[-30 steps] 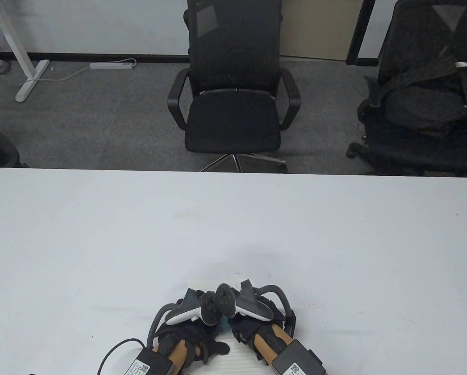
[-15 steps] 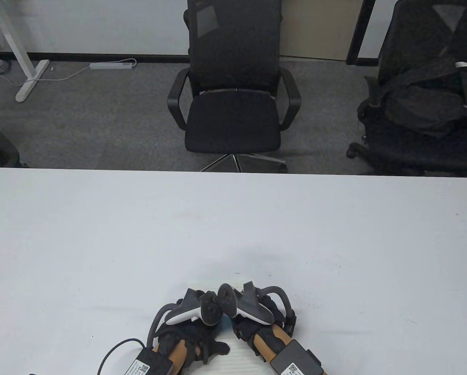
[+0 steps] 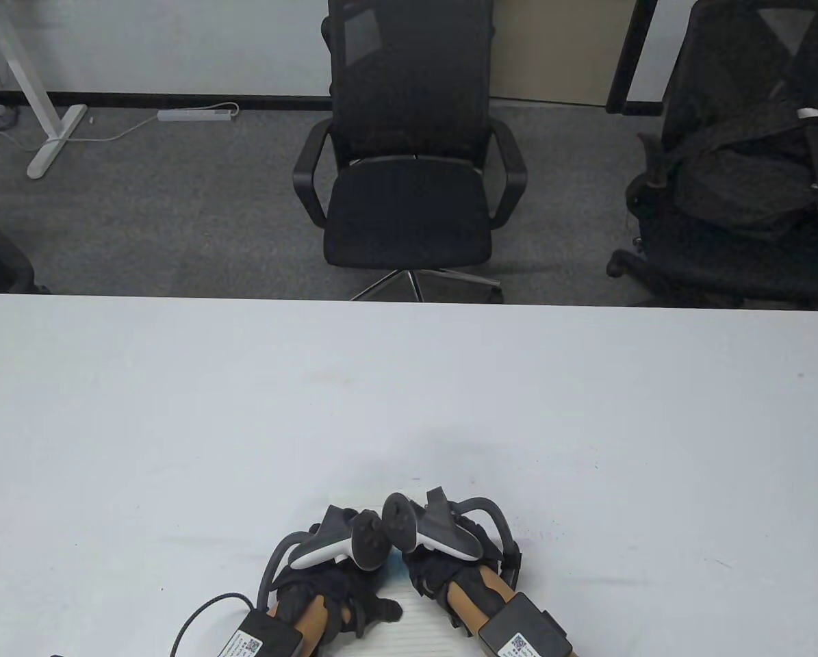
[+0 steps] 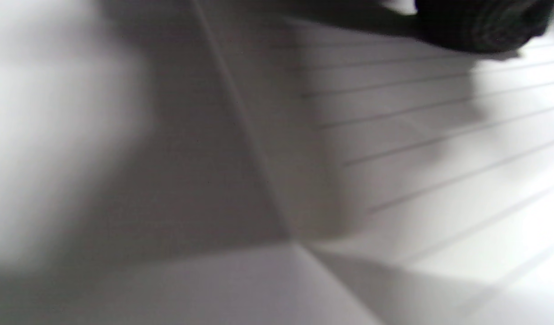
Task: Apply wax crayon on paper
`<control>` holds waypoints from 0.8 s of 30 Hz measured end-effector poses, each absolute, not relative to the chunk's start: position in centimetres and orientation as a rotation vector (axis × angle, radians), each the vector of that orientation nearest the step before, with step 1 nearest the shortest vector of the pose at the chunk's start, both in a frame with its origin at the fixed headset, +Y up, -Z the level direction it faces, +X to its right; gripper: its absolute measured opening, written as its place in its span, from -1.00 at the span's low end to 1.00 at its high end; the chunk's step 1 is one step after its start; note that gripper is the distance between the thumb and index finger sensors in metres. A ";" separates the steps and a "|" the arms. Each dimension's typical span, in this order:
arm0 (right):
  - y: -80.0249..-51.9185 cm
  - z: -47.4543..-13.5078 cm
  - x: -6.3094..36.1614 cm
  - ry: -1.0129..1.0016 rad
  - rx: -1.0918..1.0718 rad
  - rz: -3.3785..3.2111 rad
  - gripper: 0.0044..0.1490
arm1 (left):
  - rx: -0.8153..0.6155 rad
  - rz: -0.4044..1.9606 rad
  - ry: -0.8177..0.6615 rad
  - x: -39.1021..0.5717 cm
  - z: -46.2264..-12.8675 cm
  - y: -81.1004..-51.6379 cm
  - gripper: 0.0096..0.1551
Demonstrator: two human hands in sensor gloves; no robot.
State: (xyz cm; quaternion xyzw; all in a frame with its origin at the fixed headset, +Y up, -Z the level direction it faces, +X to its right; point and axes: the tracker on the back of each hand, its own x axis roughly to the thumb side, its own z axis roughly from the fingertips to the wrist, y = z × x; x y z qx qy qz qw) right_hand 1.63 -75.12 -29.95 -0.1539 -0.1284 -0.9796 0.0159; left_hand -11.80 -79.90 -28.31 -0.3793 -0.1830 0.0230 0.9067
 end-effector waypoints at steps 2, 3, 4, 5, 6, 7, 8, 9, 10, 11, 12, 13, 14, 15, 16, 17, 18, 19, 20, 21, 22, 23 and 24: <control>-75.2 -29.9 1.5 -0.318 -0.449 -3.061 -0.50 | -0.783 0.048 -0.378 -11.8 -28.3 -79.9 0.33; -75.3 -29.9 1.5 -0.256 -0.428 -3.080 -0.49 | -0.784 0.048 -0.378 -11.8 -28.3 -79.9 0.33; -75.4 -29.9 1.5 -0.184 -0.409 -3.091 -0.49 | -0.783 0.047 -0.379 -11.8 -28.3 -79.9 0.33; -75.4 -29.9 1.5 -0.157 -0.405 -3.086 -0.49 | -0.784 0.048 -0.378 -11.8 -28.3 -79.9 0.33; -75.4 -29.9 1.5 -0.148 -0.400 -3.081 -0.49 | -0.783 0.049 -0.378 -11.8 -28.3 -79.9 0.33; -75.4 -29.9 1.6 -0.155 -0.402 -3.085 -0.49 | -0.783 0.048 -0.378 -11.8 -28.3 -79.9 0.33; -75.4 -30.0 1.6 -0.181 -0.414 -3.086 -0.49 | -0.783 0.049 -0.378 -11.8 -28.3 -79.9 0.33; -75.3 -30.0 1.5 -0.256 -0.442 -3.068 -0.49 | -0.783 0.049 -0.378 -11.8 -28.3 -79.9 0.33; -75.2 -30.1 1.6 -0.317 -0.465 -3.063 -0.49 | -0.783 0.048 -0.378 -11.8 -28.3 -79.9 0.33; -75.2 -30.0 1.6 -0.357 -0.474 -3.071 -0.49 | -0.783 0.048 -0.378 -11.8 -28.3 -79.9 0.33; -75.3 -29.9 1.6 -0.321 -0.454 -3.081 -0.49 | -0.783 0.048 -0.378 -11.8 -28.3 -79.9 0.33; -75.3 -30.0 1.6 -0.302 -0.454 -3.078 -0.49 | -0.783 0.048 -0.378 -11.8 -28.3 -79.9 0.33; -75.3 -30.0 1.6 -0.257 -0.429 -3.081 -0.49 | -0.783 0.048 -0.379 -11.8 -28.3 -79.9 0.33; -75.3 -30.0 1.6 -0.222 -0.416 -3.083 -0.50 | -0.783 0.048 -0.379 -11.8 -28.3 -79.9 0.33; -75.3 -30.0 1.6 -0.220 -0.414 -3.085 -0.50 | -0.784 0.047 -0.379 -11.8 -28.3 -79.9 0.33; -75.3 -30.0 1.6 -0.203 -0.402 -3.083 -0.50 | -0.783 0.048 -0.379 -11.8 -28.3 -79.9 0.33; -75.2 -29.9 1.6 -0.203 -0.405 -3.083 -0.49 | -0.783 0.048 -0.378 -11.8 -28.3 -79.9 0.33; -75.2 -29.9 1.6 -0.225 -0.413 -3.085 -0.49 | -0.783 0.047 -0.378 -11.8 -28.3 -79.9 0.33; -75.1 -29.9 1.6 -0.253 -0.424 -3.071 -0.49 | -0.782 0.048 -0.378 -11.8 -28.3 -79.9 0.33; -75.0 -30.0 1.6 -0.359 -0.462 -3.041 -0.49 | -0.782 0.047 -0.378 -11.8 -28.3 -79.9 0.33; -75.0 -29.9 1.6 -0.395 -0.468 -3.041 -0.49 | -0.782 0.047 -0.378 -11.8 -28.3 -79.9 0.33; -75.0 -29.9 1.6 -0.356 -0.453 -3.049 -0.49 | -0.782 0.047 -0.378 -11.8 -28.3 -79.9 0.33; -75.0 -30.0 1.7 -0.329 -0.447 -3.061 -0.49 | -0.783 0.047 -0.378 -11.8 -28.3 -79.9 0.33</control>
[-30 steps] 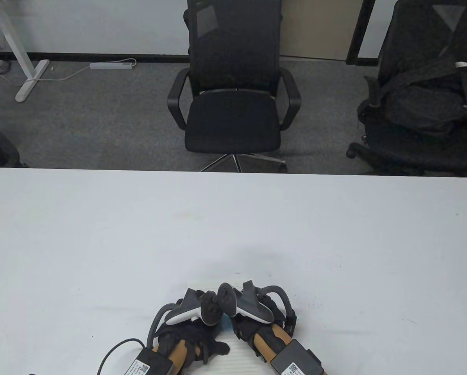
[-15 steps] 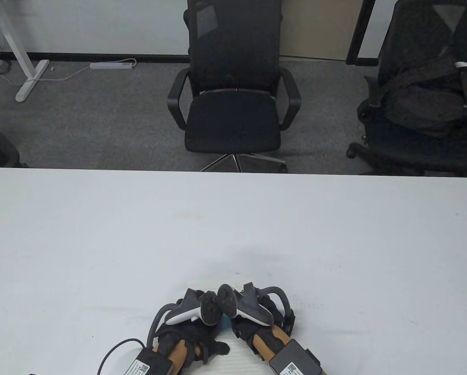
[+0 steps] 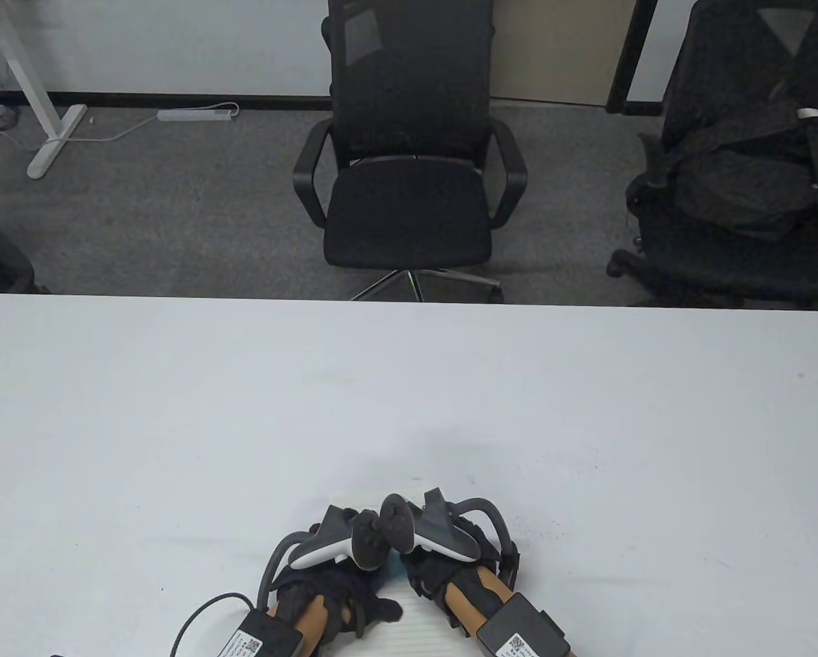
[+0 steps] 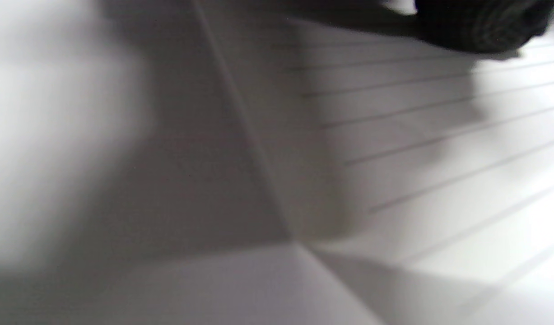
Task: Apply wax crayon on paper
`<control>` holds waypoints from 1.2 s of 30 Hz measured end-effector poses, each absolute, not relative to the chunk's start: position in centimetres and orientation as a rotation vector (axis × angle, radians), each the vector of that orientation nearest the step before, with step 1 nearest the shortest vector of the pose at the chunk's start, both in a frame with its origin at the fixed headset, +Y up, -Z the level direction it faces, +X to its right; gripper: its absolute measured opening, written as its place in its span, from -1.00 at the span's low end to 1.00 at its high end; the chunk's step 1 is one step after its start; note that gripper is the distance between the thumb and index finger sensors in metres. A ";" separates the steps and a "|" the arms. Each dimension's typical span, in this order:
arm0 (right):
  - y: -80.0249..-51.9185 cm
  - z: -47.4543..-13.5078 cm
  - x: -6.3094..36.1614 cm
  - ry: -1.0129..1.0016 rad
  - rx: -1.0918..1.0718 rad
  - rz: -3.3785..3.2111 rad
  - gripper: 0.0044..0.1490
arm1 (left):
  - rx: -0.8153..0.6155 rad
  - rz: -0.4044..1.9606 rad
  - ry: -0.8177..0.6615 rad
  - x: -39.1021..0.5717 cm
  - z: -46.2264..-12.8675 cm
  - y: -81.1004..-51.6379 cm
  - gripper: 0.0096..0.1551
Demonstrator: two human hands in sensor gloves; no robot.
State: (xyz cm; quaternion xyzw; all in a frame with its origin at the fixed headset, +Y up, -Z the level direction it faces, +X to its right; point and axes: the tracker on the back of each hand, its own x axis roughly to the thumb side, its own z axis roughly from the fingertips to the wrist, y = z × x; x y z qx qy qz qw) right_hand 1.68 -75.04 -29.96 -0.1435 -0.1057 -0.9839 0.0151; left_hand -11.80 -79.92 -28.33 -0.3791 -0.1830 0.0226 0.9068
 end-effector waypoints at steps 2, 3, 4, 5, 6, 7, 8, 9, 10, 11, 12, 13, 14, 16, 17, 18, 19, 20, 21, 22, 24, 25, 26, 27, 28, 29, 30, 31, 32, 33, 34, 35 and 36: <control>-75.2 -29.9 1.8 -0.184 -0.383 -3.075 -0.49 | -0.782 0.047 -0.378 -11.8 -28.3 -79.9 0.33; -75.2 -29.9 1.9 -0.175 -0.382 -3.077 -0.49 | -0.783 0.047 -0.378 -11.8 -28.3 -79.9 0.33; -75.1 -30.0 1.8 -0.230 -0.398 -3.080 -0.49 | -0.782 0.047 -0.378 -11.8 -28.3 -79.9 0.33; -75.0 -30.0 1.8 -0.279 -0.414 -3.058 -0.49 | -0.782 0.047 -0.377 -11.8 -28.3 -79.9 0.33; -74.9 -30.0 1.8 -0.370 -0.445 -3.042 -0.49 | -0.782 0.047 -0.377 -11.8 -28.3 -79.9 0.33; -74.9 -30.0 1.7 -0.442 -0.465 -3.031 -0.49 | -0.782 0.047 -0.377 -11.8 -28.3 -79.9 0.33; -74.9 -30.0 1.8 -0.515 -0.462 -3.019 -0.50 | -0.783 0.047 -0.377 -11.8 -28.3 -79.9 0.33; -74.9 -30.0 1.8 -0.492 -0.459 -3.021 -0.49 | -0.783 0.047 -0.377 -11.8 -28.3 -79.9 0.33; -74.9 -30.0 1.8 -0.461 -0.452 -3.028 -0.50 | -0.783 0.047 -0.377 -11.8 -28.3 -79.9 0.33; -75.0 -29.9 1.8 -0.377 -0.420 -3.048 -0.49 | -0.784 0.047 -0.377 -11.8 -28.3 -79.9 0.33; -75.0 -29.9 1.9 -0.308 -0.400 -3.056 -0.49 | -0.783 0.047 -0.377 -11.8 -28.3 -79.9 0.33; -75.1 -29.9 1.9 -0.239 -0.389 -3.064 -0.49 | -0.783 0.047 -0.377 -11.8 -28.3 -79.9 0.33; -75.1 -29.9 2.0 -0.256 -0.396 -3.073 -0.49 | -0.783 0.047 -0.377 -11.8 -28.3 -79.9 0.33; -75.1 -30.0 2.0 -0.318 -0.417 -3.057 -0.49 | -0.782 0.046 -0.377 -11.8 -28.3 -79.9 0.33; -75.0 -30.0 1.9 -0.387 -0.440 -3.043 -0.50 | -0.782 0.046 -0.377 -11.8 -28.3 -79.9 0.33; -75.0 -30.1 1.9 -0.522 -0.467 -3.009 -0.50 | -0.783 0.047 -0.377 -11.8 -28.3 -79.9 0.33; -74.9 -30.0 1.9 -0.549 -0.467 -3.004 -0.50 | -0.783 0.047 -0.377 -11.8 -28.3 -79.9 0.33; -75.0 -30.0 2.0 -0.469 -0.457 -3.028 -0.50 | -0.783 0.047 -0.377 -11.8 -28.3 -79.9 0.33; -75.0 -30.0 2.0 -0.418 -0.434 -3.047 -0.49 | -0.783 0.048 -0.377 -11.8 -28.3 -79.9 0.33; -75.1 -29.9 2.0 -0.331 -0.410 -3.064 -0.49 | -0.783 0.048 -0.377 -11.8 -28.3 -79.9 0.33; -75.2 -29.9 2.0 -0.212 -0.380 -3.081 -0.49 | -0.783 0.048 -0.377 -11.8 -28.3 -79.9 0.33; -75.2 -29.9 2.0 -0.205 -0.374 -3.081 -0.49 | -0.783 0.048 -0.377 -11.8 -28.3 -79.9 0.33; -75.2 -29.8 2.1 -0.205 -0.372 -3.076 -0.49 | -0.783 0.047 -0.377 -11.8 -28.3 -79.9 0.33; -75.1 -29.9 2.0 -0.220 -0.377 -3.072 -0.49 | -0.783 0.047 -0.376 -11.8 -28.3 -79.9 0.33; -75.1 -29.9 2.0 -0.249 -0.385 -3.066 -0.49 | -0.783 0.048 -0.376 -11.8 -28.3 -79.9 0.33; -75.0 -30.0 1.9 -0.367 -0.405 -3.035 -0.50 | -0.783 0.048 -0.376 -11.8 -28.3 -79.9 0.33; -74.9 -30.1 1.9 -0.454 -0.415 -3.014 -0.49 | -0.783 0.048 -0.376 -11.8 -28.3 -79.9 0.32; -74.9 -30.0 1.9 -0.507 -0.418 -3.006 -0.50 | -0.783 0.049 -0.376 -11.8 -28.3 -79.9 0.33; -74.9 -29.9 2.0 -0.432 -0.408 -3.023 -0.50 | -0.783 0.049 -0.376 -11.8 -28.3 -79.9 0.33; -75.0 -30.0 2.0 -0.357 -0.379 -3.045 -0.49 | -0.784 0.049 -0.377 -11.8 -28.3 -79.9 0.33; -75.1 -30.0 2.1 -0.294 -0.358 -3.055 -0.49 | -0.784 0.050 -0.377 -11.8 -28.3 -79.9 0.33; -75.2 -30.0 2.2 -0.219 -0.329 -3.064 -0.49 | -0.784 0.050 -0.377 -11.8 -28.3 -79.9 0.33; -75.2 -30.0 2.3 -0.221 -0.338 -3.066 -0.49 | -0.784 0.049 -0.377 -11.8 -28.3 -79.9 0.33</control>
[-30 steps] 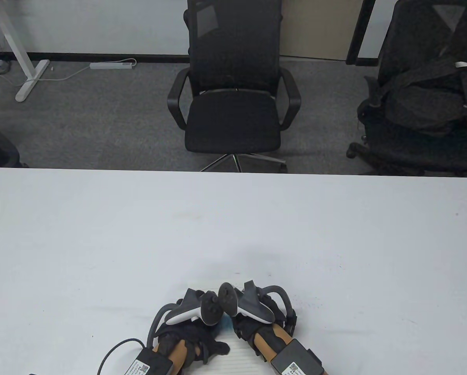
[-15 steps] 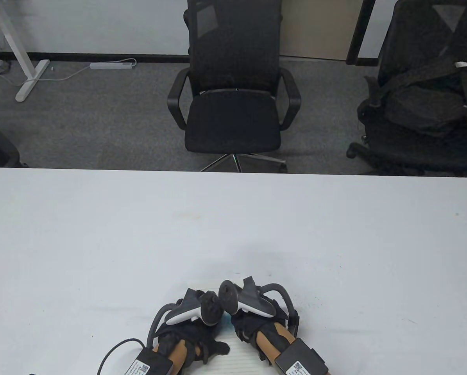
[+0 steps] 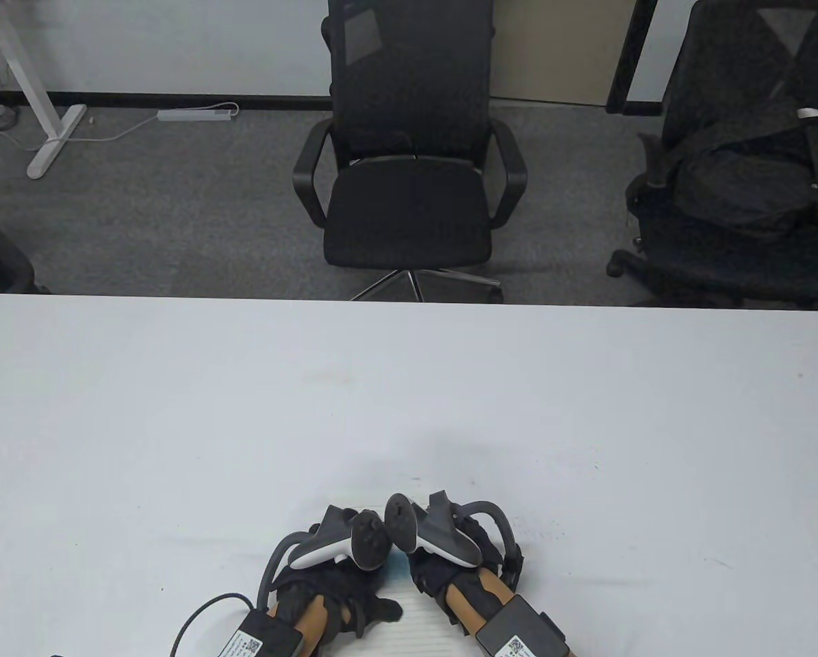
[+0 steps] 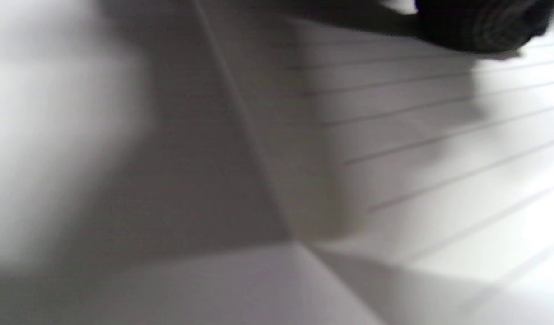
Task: Apply wax crayon on paper
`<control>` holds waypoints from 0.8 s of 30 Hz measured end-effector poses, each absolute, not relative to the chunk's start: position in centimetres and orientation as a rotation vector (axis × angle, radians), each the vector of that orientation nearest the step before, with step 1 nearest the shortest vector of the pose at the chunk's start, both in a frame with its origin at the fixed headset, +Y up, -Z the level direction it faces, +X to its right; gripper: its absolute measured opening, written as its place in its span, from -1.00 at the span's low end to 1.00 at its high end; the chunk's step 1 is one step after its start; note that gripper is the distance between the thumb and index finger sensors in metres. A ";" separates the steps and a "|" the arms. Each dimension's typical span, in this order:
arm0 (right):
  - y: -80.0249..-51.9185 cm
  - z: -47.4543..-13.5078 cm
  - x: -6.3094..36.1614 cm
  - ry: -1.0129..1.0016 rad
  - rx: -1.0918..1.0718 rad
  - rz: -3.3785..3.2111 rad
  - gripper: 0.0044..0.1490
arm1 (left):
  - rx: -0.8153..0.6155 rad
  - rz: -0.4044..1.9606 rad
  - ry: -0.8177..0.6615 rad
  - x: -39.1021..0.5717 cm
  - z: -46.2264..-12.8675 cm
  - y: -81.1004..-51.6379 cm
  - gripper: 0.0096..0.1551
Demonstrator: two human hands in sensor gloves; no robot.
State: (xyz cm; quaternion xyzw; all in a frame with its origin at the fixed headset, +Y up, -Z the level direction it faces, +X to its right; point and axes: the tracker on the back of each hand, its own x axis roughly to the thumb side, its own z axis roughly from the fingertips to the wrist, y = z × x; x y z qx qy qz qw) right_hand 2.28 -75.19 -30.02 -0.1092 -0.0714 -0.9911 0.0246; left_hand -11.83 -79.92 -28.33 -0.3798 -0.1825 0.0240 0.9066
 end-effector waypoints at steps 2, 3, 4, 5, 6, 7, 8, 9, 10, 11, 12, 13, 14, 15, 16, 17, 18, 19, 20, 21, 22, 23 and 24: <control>-75.1 -30.0 2.3 -0.293 -0.371 -3.054 -0.49 | -0.784 0.049 -0.376 -11.8 -28.3 -79.9 0.33; -75.0 -30.0 2.2 -0.328 -0.386 -3.046 -0.49 | -0.784 0.050 -0.376 -11.8 -28.3 -79.9 0.33; -74.9 -30.0 2.1 -0.491 -0.435 -3.017 -0.49 | -0.785 0.051 -0.376 -11.8 -28.3 -79.9 0.33; -74.9 -30.0 2.0 -0.545 -0.443 -3.007 -0.50 | -0.785 0.051 -0.376 -11.8 -28.3 -79.9 0.33; -74.9 -29.9 1.9 -0.588 -0.444 -3.002 -0.49 | -0.785 0.051 -0.376 -11.8 -28.3 -79.9 0.33; -74.9 -29.8 1.9 -0.535 -0.439 -3.006 -0.50 | -0.785 0.051 -0.376 -11.8 -28.3 -79.9 0.33; -74.9 -29.8 1.9 -0.504 -0.432 -3.008 -0.49 | -0.785 0.052 -0.376 -11.8 -28.3 -79.9 0.33; -75.0 -29.7 1.9 -0.398 -0.405 -3.036 -0.49 | -0.786 0.052 -0.376 -11.8 -28.3 -79.9 0.33; -75.1 -29.7 1.9 -0.308 -0.390 -3.052 -0.49 | -0.785 0.051 -0.376 -11.8 -28.3 -79.9 0.33; -75.1 -29.7 1.9 -0.310 -0.398 -3.050 -0.49 | -0.786 0.051 -0.375 -11.8 -28.3 -79.9 0.33; -75.1 -29.7 1.9 -0.327 -0.403 -3.048 -0.49 | -0.785 0.051 -0.375 -11.8 -28.3 -79.9 0.32; -75.0 -29.7 1.9 -0.347 -0.418 -3.041 -0.49 | -0.785 0.051 -0.375 -11.8 -28.3 -79.9 0.33; -75.1 -29.7 1.9 -0.382 -0.433 -3.036 -0.49 | -0.785 0.050 -0.375 -11.8 -28.3 -79.9 0.33; -75.1 -29.8 1.7 -0.499 -0.461 -3.009 -0.49 | -0.785 0.051 -0.375 -11.9 -28.3 -79.9 0.33; -75.0 -29.7 1.6 -0.617 -0.465 -2.974 -0.50 | -0.785 0.051 -0.375 -11.8 -28.3 -79.9 0.33; -75.0 -29.5 1.5 -0.640 -0.471 -2.965 -0.50 | -0.785 0.051 -0.375 -11.9 -28.3 -79.9 0.33; -75.0 -29.5 1.4 -0.575 -0.473 -2.967 -0.50 | -0.785 0.052 -0.375 -11.9 -28.3 -79.9 0.33; -75.0 -29.5 1.4 -0.563 -0.474 -2.966 -0.50 | -0.786 0.052 -0.375 -11.9 -28.3 -79.9 0.33; -74.9 -29.4 1.4 -0.534 -0.460 -2.978 -0.49 | -0.786 0.052 -0.375 -11.9 -28.3 -79.9 0.33; -75.0 -29.4 1.5 -0.407 -0.435 -3.021 -0.49 | -0.786 0.052 -0.375 -11.9 -28.3 -79.9 0.33; -75.1 -29.4 1.5 -0.351 -0.427 -3.040 -0.49 | -0.786 0.052 -0.375 -11.9 -28.3 -79.9 0.33; -75.1 -29.4 1.6 -0.345 -0.427 -3.043 -0.49 | -0.786 0.052 -0.375 -11.9 -28.3 -79.9 0.33; -75.2 -29.4 1.6 -0.335 -0.434 -3.042 -0.49 | -0.786 0.052 -0.375 -11.9 -28.3 -79.9 0.33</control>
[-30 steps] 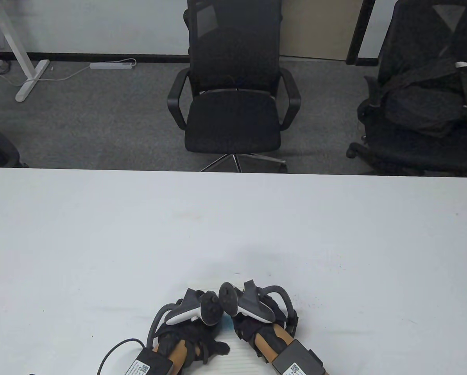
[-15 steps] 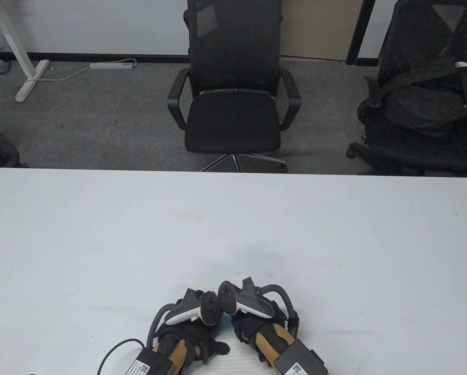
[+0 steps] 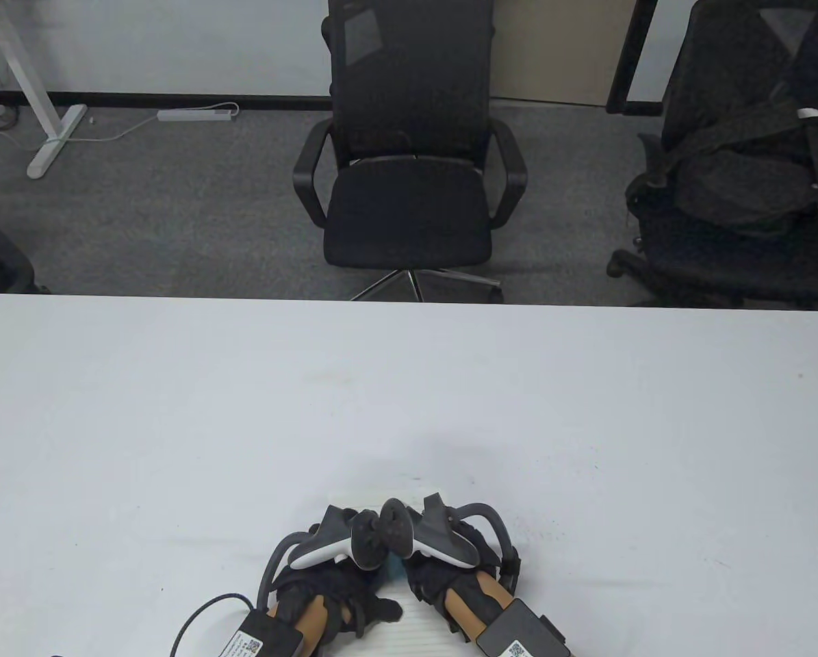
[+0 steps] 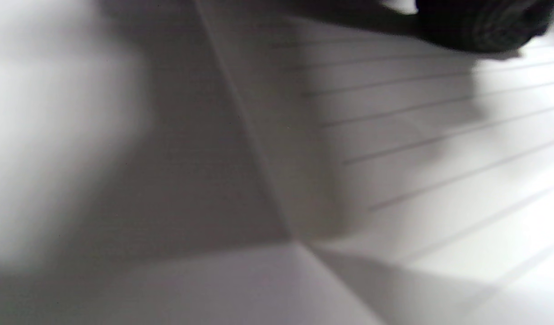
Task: Apply wax crayon on paper
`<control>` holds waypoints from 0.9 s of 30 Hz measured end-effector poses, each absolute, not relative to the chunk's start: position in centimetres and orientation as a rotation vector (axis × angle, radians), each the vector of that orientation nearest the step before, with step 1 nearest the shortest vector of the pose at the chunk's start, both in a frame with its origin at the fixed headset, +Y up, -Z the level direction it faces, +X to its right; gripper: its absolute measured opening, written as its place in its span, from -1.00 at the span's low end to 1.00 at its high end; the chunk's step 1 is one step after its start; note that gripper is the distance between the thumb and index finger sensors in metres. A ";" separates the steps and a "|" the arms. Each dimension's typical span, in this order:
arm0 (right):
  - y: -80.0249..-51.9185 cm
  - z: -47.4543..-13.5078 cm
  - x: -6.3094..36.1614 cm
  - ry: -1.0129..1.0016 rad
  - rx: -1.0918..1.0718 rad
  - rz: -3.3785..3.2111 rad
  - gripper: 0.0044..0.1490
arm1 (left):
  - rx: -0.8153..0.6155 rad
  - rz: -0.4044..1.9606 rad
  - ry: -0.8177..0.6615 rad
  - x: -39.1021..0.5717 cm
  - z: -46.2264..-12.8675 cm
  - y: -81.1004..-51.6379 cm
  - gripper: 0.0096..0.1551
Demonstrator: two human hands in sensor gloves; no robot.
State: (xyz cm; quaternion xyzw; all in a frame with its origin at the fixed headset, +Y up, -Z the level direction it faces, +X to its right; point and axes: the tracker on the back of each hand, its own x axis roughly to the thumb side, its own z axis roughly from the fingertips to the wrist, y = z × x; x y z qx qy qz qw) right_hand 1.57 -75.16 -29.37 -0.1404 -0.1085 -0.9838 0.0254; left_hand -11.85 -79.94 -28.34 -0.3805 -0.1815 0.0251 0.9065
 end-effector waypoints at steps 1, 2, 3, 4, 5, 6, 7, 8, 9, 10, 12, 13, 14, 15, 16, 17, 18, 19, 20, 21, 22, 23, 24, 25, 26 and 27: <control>-75.1 -29.3 1.5 -0.349 -0.440 -3.034 -0.49 | -0.786 0.051 -0.374 -11.8 -28.3 -79.9 0.33; -75.1 -29.4 1.4 -0.394 -0.454 -3.017 -0.49 | -0.786 0.052 -0.374 -11.9 -28.3 -79.9 0.33; -75.0 -29.4 1.3 -0.543 -0.479 -2.971 -0.50 | -0.786 0.052 -0.374 -11.9 -28.3 -79.9 0.33; -75.0 -29.4 1.2 -0.585 -0.480 -2.952 -0.50 | -0.786 0.052 -0.374 -11.9 -28.3 -79.9 0.32; -74.9 -29.2 1.2 -0.583 -0.479 -2.942 -0.50 | -0.786 0.053 -0.374 -11.9 -28.3 -79.9 0.33; -75.0 -29.2 1.1 -0.530 -0.481 -2.951 -0.50 | -0.787 0.053 -0.374 -11.8 -28.3 -80.0 0.33; -75.0 -29.2 1.1 -0.523 -0.476 -2.954 -0.49 | -0.787 0.053 -0.375 -11.8 -28.3 -80.0 0.33; -75.0 -29.1 1.2 -0.401 -0.443 -2.989 -0.49 | -0.787 0.053 -0.374 -11.8 -28.3 -80.0 0.33; -75.1 -29.2 1.3 -0.322 -0.425 -3.004 -0.49 | -0.787 0.052 -0.374 -11.8 -28.3 -80.0 0.33; -75.0 -29.3 1.4 -0.358 -0.433 -2.998 -0.49 | -0.787 0.053 -0.374 -11.8 -28.4 -80.0 0.33; -75.0 -29.2 1.3 -0.400 -0.442 -2.986 -0.49 | -0.786 0.052 -0.374 -11.8 -28.4 -80.0 0.33; -75.0 -29.3 1.3 -0.503 -0.466 -2.955 -0.50 | -0.786 0.052 -0.374 -11.8 -28.4 -80.0 0.33; -75.0 -29.3 1.3 -0.571 -0.468 -2.933 -0.50 | -0.786 0.052 -0.374 -11.8 -28.4 -80.0 0.33; -75.0 -29.2 1.2 -0.619 -0.472 -2.913 -0.50 | -0.786 0.053 -0.374 -11.8 -28.4 -80.0 0.33; -75.0 -29.2 1.3 -0.565 -0.473 -2.928 -0.50 | -0.786 0.053 -0.374 -11.8 -28.4 -80.0 0.33; -75.0 -29.3 1.3 -0.560 -0.470 -2.935 -0.50 | -0.786 0.053 -0.374 -11.8 -28.4 -80.0 0.33; -75.0 -29.2 1.4 -0.540 -0.455 -2.942 -0.49 | -0.787 0.053 -0.374 -11.8 -28.4 -80.0 0.33; -75.0 -29.2 1.5 -0.435 -0.424 -2.969 -0.49 | -0.786 0.053 -0.374 -11.8 -28.4 -80.0 0.33; -75.1 -29.3 1.7 -0.375 -0.411 -2.985 -0.49 | -0.786 0.053 -0.374 -11.8 -28.4 -80.0 0.33; -75.1 -29.3 1.8 -0.393 -0.419 -2.998 -0.49 | -0.786 0.053 -0.374 -11.8 -28.4 -80.0 0.33; -75.1 -29.3 1.8 -0.406 -0.426 -2.995 -0.49 | -0.786 0.053 -0.374 -11.8 -28.4 -80.0 0.33; -75.1 -29.4 1.8 -0.432 -0.437 -2.985 -0.49 | -0.786 0.052 -0.374 -11.8 -28.4 -80.0 0.33; -75.1 -29.4 1.8 -0.469 -0.444 -2.978 -0.49 | -0.786 0.052 -0.374 -11.8 -28.4 -80.0 0.33; -75.1 -29.5 1.7 -0.545 -0.449 -2.955 -0.49 | -0.786 0.053 -0.374 -11.9 -28.4 -80.0 0.33; -75.0 -29.4 1.7 -0.607 -0.448 -2.933 -0.49 | -0.786 0.053 -0.373 -11.8 -28.4 -80.0 0.33; -75.1 -29.4 1.7 -0.579 -0.451 -2.943 -0.49 | -0.786 0.052 -0.374 -11.8 -28.4 -80.0 0.33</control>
